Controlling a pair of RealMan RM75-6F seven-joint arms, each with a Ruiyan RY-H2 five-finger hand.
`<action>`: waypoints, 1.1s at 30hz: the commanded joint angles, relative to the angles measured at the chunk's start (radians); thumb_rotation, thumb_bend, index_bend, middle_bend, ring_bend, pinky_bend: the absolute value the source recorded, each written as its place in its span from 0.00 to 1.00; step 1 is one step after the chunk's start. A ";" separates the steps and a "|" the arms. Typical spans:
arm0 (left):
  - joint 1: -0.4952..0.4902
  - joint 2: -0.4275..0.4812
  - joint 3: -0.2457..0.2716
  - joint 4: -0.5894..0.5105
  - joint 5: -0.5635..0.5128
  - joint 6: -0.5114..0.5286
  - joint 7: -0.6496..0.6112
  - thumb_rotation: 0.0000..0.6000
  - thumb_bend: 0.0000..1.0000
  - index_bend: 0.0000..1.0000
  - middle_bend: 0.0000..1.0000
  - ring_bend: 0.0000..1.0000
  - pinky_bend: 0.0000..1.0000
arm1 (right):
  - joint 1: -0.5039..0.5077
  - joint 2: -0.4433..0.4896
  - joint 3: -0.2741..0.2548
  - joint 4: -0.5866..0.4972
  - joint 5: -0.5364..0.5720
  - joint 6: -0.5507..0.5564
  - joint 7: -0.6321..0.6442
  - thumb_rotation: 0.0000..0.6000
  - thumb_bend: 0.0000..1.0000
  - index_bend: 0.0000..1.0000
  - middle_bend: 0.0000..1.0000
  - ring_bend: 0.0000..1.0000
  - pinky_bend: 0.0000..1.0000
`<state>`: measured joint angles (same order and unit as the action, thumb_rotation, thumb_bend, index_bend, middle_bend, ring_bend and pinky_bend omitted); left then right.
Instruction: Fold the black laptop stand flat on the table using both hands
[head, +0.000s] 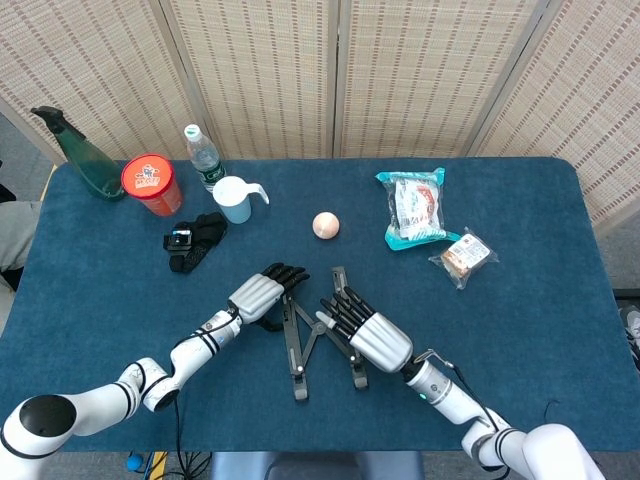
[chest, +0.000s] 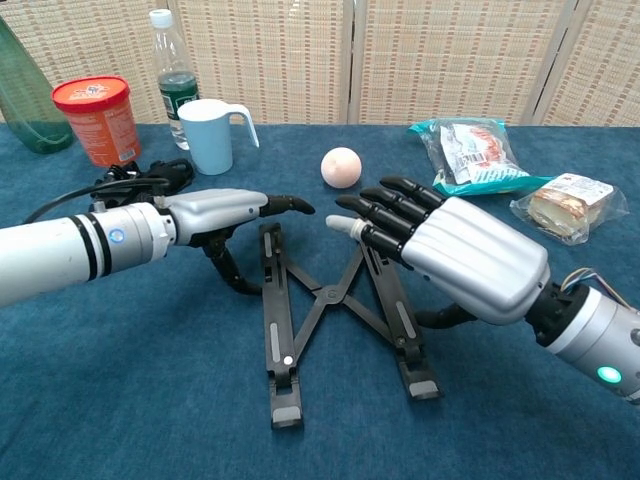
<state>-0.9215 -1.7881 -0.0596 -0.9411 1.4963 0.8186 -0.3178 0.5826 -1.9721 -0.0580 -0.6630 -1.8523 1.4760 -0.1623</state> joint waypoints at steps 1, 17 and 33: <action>-0.001 0.001 -0.001 -0.002 0.000 -0.001 -0.002 1.00 0.15 0.00 0.01 0.01 0.00 | 0.007 -0.009 0.006 0.001 0.003 0.005 -0.002 1.00 0.00 0.00 0.00 0.00 0.00; -0.009 0.012 -0.001 -0.025 0.003 -0.005 -0.002 1.00 0.15 0.00 0.01 0.01 0.00 | 0.048 -0.075 0.035 0.013 0.021 0.025 -0.009 1.00 0.00 0.00 0.00 0.00 0.00; 0.025 0.087 -0.006 -0.068 -0.024 0.022 0.042 1.00 0.15 0.00 0.01 0.01 0.00 | 0.060 0.092 0.014 -0.233 0.015 0.007 -0.031 1.00 0.00 0.00 0.00 0.00 0.00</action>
<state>-0.9028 -1.7110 -0.0634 -1.0000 1.4772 0.8338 -0.2816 0.6384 -1.9528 -0.0341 -0.8056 -1.8278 1.4863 -0.1842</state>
